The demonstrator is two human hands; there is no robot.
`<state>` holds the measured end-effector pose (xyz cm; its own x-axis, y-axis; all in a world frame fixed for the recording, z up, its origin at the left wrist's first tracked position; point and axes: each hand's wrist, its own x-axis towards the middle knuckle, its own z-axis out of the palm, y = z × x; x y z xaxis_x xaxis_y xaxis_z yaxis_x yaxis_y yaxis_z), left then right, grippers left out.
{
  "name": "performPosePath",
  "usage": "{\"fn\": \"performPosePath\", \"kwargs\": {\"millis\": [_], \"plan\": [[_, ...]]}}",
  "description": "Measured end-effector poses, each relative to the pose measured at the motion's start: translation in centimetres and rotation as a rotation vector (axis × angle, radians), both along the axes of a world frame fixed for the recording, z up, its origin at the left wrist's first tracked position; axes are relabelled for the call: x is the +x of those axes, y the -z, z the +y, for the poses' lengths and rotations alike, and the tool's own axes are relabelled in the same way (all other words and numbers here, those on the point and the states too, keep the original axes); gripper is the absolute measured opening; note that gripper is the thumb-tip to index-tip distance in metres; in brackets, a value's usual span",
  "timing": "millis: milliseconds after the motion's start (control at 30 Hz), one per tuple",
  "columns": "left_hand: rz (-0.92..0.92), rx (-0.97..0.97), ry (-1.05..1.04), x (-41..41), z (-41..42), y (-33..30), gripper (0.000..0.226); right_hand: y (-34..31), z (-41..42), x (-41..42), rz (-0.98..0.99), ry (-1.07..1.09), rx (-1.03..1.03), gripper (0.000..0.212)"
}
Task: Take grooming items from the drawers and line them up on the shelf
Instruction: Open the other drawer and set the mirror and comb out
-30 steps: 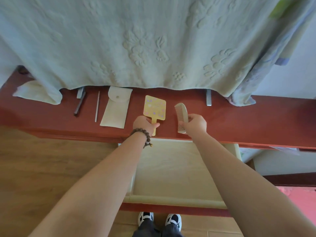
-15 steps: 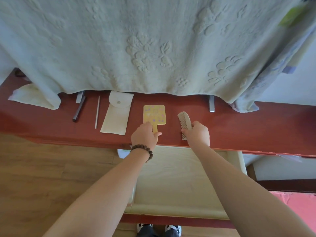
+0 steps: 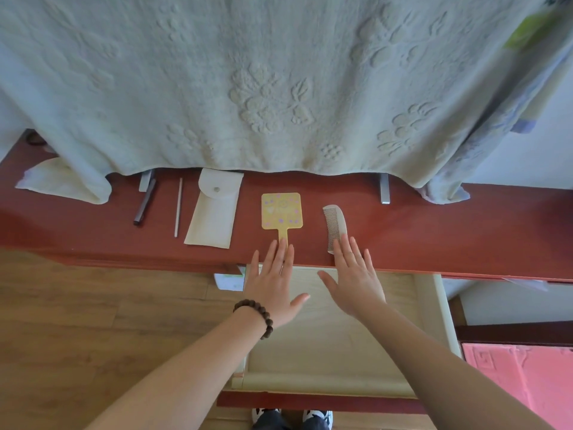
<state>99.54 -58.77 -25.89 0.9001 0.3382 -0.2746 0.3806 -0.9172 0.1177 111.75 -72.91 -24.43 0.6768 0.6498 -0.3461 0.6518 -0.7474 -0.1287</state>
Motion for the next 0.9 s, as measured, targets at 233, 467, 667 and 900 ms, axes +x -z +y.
{"fn": "performPosePath", "kwargs": {"millis": [233, 467, 667, 900], "plan": [[0.036, -0.021, -0.092, 3.3, 1.3, -0.6, 0.085, -0.4, 4.4, 0.9, 0.032, 0.102, -0.009, 0.067], [0.019, -0.064, -0.118, 3.9, 1.6, -0.4, 0.087, -0.4, 5.3, 1.6, 0.068, 0.144, 0.047, 0.066], [-0.155, -0.152, -0.237, 2.7, 0.7, -2.2, 0.076, -1.9, 1.8, 0.3, 0.083, 0.151, 0.242, 0.066], [-0.179, -0.142, -0.256, -3.3, -5.0, -3.3, 0.072, -1.6, -7.1, -5.4, 0.096, 0.242, 0.214, 0.067]]}}
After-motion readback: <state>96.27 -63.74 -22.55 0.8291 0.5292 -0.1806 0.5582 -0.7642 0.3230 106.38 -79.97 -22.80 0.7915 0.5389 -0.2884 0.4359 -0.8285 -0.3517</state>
